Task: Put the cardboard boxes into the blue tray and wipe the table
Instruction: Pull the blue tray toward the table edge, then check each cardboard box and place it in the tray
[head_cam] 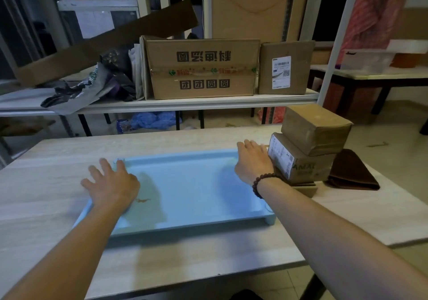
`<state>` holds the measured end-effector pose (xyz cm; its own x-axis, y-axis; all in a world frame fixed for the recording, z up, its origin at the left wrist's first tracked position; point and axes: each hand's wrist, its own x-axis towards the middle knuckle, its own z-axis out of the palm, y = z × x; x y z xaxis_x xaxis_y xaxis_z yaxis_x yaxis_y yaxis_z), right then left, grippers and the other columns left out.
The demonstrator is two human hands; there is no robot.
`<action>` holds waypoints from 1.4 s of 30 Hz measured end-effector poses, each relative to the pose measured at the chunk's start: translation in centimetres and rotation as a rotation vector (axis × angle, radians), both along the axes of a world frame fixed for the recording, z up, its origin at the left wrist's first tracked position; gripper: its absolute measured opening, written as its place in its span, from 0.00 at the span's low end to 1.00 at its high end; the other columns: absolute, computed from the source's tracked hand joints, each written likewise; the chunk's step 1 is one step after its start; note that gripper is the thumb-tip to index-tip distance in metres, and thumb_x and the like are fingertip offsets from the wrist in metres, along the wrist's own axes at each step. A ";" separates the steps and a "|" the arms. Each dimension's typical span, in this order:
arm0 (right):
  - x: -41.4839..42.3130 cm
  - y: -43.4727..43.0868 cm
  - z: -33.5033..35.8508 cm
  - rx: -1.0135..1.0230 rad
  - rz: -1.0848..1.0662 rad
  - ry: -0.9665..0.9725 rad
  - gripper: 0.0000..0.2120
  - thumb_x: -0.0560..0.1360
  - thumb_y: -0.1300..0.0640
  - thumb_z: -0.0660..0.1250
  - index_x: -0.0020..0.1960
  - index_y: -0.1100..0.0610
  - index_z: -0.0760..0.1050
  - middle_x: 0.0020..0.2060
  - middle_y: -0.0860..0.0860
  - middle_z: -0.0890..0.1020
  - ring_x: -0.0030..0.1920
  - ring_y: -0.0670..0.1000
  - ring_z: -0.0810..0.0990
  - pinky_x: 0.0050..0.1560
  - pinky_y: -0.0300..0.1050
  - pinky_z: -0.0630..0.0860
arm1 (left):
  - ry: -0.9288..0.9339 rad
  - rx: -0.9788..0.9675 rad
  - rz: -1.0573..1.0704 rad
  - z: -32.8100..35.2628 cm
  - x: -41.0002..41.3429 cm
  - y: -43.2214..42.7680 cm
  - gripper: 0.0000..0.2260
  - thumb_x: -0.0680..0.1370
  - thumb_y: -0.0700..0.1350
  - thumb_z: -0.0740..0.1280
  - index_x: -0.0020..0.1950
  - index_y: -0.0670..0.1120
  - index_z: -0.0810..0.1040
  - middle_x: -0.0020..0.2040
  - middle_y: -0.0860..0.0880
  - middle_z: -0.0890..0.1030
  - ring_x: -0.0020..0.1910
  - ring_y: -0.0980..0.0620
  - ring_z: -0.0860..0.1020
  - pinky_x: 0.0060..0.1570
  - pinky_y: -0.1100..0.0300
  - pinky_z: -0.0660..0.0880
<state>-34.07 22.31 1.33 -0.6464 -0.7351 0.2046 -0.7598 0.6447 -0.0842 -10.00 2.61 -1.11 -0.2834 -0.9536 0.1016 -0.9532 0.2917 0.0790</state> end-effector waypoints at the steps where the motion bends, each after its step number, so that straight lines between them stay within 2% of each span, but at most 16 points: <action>1: 0.0 -0.1 1.0 -0.033 0.002 0.011 0.19 0.78 0.62 0.59 0.69 0.58 0.68 0.67 0.56 0.74 0.70 0.58 0.68 0.74 0.56 0.61 | 0.010 -0.024 -0.054 0.3 -0.6 0.2 0.25 0.82 0.52 0.51 0.79 0.50 0.55 0.81 0.43 0.49 0.78 0.38 0.49 0.71 0.38 0.53; 6: -0.6 -0.2 5.5 -0.143 -0.036 0.074 0.20 0.79 0.59 0.62 0.70 0.57 0.69 0.68 0.55 0.75 0.71 0.58 0.69 0.77 0.58 0.58 | 0.063 -0.096 -0.329 1.4 -5.2 3.0 0.26 0.83 0.54 0.52 0.80 0.50 0.52 0.81 0.44 0.50 0.79 0.41 0.48 0.74 0.41 0.53; 10: -2.1 1.2 8.8 -0.182 -0.080 0.150 0.24 0.78 0.55 0.64 0.73 0.56 0.68 0.71 0.55 0.73 0.73 0.58 0.67 0.77 0.60 0.56 | 0.163 -0.124 -0.588 2.4 -9.3 6.9 0.27 0.83 0.52 0.55 0.80 0.49 0.54 0.80 0.46 0.56 0.78 0.43 0.55 0.72 0.43 0.57; 12: -3.1 2.6 10.4 -0.155 -0.155 0.204 0.23 0.78 0.51 0.63 0.72 0.54 0.70 0.72 0.56 0.72 0.74 0.60 0.65 0.77 0.65 0.52 | 0.210 -0.140 -0.720 3.1 -11.2 9.3 0.26 0.83 0.52 0.56 0.80 0.50 0.55 0.79 0.47 0.59 0.76 0.45 0.59 0.72 0.45 0.59; 14: -3.8 3.7 12.0 -0.106 -0.278 0.211 0.23 0.79 0.46 0.62 0.72 0.51 0.72 0.76 0.56 0.67 0.77 0.64 0.59 0.76 0.72 0.42 | 0.261 -0.153 -0.831 4.0 -12.7 11.6 0.25 0.82 0.51 0.57 0.80 0.51 0.57 0.78 0.49 0.62 0.75 0.46 0.63 0.71 0.46 0.61; 17: -4.9 5.1 13.8 -0.047 -0.460 0.107 0.30 0.77 0.37 0.61 0.75 0.50 0.68 0.81 0.57 0.56 0.79 0.70 0.50 0.70 0.79 0.37 | 0.330 -0.196 -0.949 5.1 -14.7 14.3 0.25 0.82 0.50 0.59 0.79 0.52 0.59 0.76 0.50 0.66 0.72 0.46 0.67 0.69 0.48 0.63; 20: -6.3 6.4 13.6 -0.021 -0.591 -0.093 0.39 0.75 0.31 0.59 0.79 0.51 0.63 0.81 0.59 0.55 0.78 0.72 0.50 0.69 0.82 0.40 | 0.372 -0.195 -0.988 5.6 -16.1 16.0 0.25 0.81 0.49 0.60 0.78 0.53 0.59 0.75 0.50 0.68 0.71 0.47 0.68 0.68 0.49 0.65; 22: -7.0 6.8 12.1 0.027 -0.627 -0.154 0.39 0.74 0.30 0.59 0.78 0.50 0.64 0.79 0.60 0.61 0.77 0.71 0.56 0.69 0.82 0.44 | 0.412 -0.123 -0.971 5.5 -16.5 16.5 0.26 0.81 0.49 0.61 0.78 0.53 0.59 0.75 0.50 0.68 0.71 0.47 0.68 0.69 0.48 0.65; 24: -7.5 6.9 10.7 0.006 -0.648 -0.136 0.38 0.73 0.32 0.62 0.77 0.52 0.65 0.76 0.61 0.66 0.74 0.70 0.62 0.70 0.81 0.50 | 0.467 -0.026 -0.938 5.3 -16.8 16.6 0.26 0.81 0.48 0.61 0.78 0.54 0.59 0.76 0.50 0.67 0.71 0.47 0.68 0.69 0.47 0.65; 28: -7.7 7.2 10.3 -0.009 -0.604 -0.039 0.34 0.75 0.37 0.65 0.75 0.53 0.66 0.72 0.61 0.66 0.71 0.67 0.63 0.68 0.74 0.62 | 0.559 0.100 -0.885 5.0 -16.6 16.1 0.26 0.80 0.47 0.62 0.78 0.53 0.59 0.75 0.49 0.68 0.70 0.46 0.70 0.69 0.45 0.66; 32: -6.7 7.0 10.0 -0.111 -0.564 0.052 0.32 0.73 0.37 0.67 0.71 0.53 0.68 0.68 0.60 0.69 0.67 0.65 0.66 0.63 0.68 0.68 | 0.677 0.187 -0.864 5.0 -16.3 15.3 0.26 0.80 0.47 0.63 0.77 0.53 0.61 0.73 0.49 0.71 0.69 0.47 0.70 0.67 0.43 0.69; 35: -4.8 5.7 10.8 -0.255 -0.432 0.180 0.36 0.70 0.38 0.71 0.71 0.54 0.65 0.67 0.59 0.68 0.66 0.65 0.67 0.62 0.67 0.68 | 0.845 0.334 -0.821 6.0 -16.3 14.8 0.25 0.81 0.51 0.63 0.77 0.53 0.61 0.72 0.50 0.71 0.67 0.48 0.73 0.61 0.50 0.73; 37: -2.6 4.5 11.0 -0.330 -0.270 0.226 0.38 0.72 0.40 0.70 0.75 0.53 0.60 0.74 0.60 0.62 0.70 0.65 0.63 0.66 0.68 0.64 | 1.010 0.580 -0.784 7.3 -15.9 14.3 0.31 0.79 0.59 0.64 0.79 0.53 0.57 0.71 0.51 0.72 0.66 0.49 0.74 0.59 0.53 0.72; 40: 1.4 2.5 10.1 -0.511 -0.063 0.127 0.38 0.76 0.41 0.66 0.79 0.50 0.53 0.80 0.56 0.53 0.75 0.62 0.55 0.72 0.66 0.58 | 1.265 0.925 -0.781 8.7 -14.9 13.2 0.37 0.72 0.68 0.67 0.77 0.59 0.60 0.66 0.56 0.77 0.61 0.49 0.79 0.63 0.47 0.73; 42: 3.4 1.4 9.0 -0.632 0.035 0.010 0.37 0.77 0.41 0.65 0.79 0.49 0.52 0.80 0.54 0.54 0.75 0.59 0.54 0.73 0.62 0.58 | 1.397 1.034 -0.689 9.2 -14.2 11.6 0.37 0.67 0.67 0.71 0.73 0.59 0.63 0.61 0.53 0.81 0.58 0.47 0.81 0.59 0.41 0.77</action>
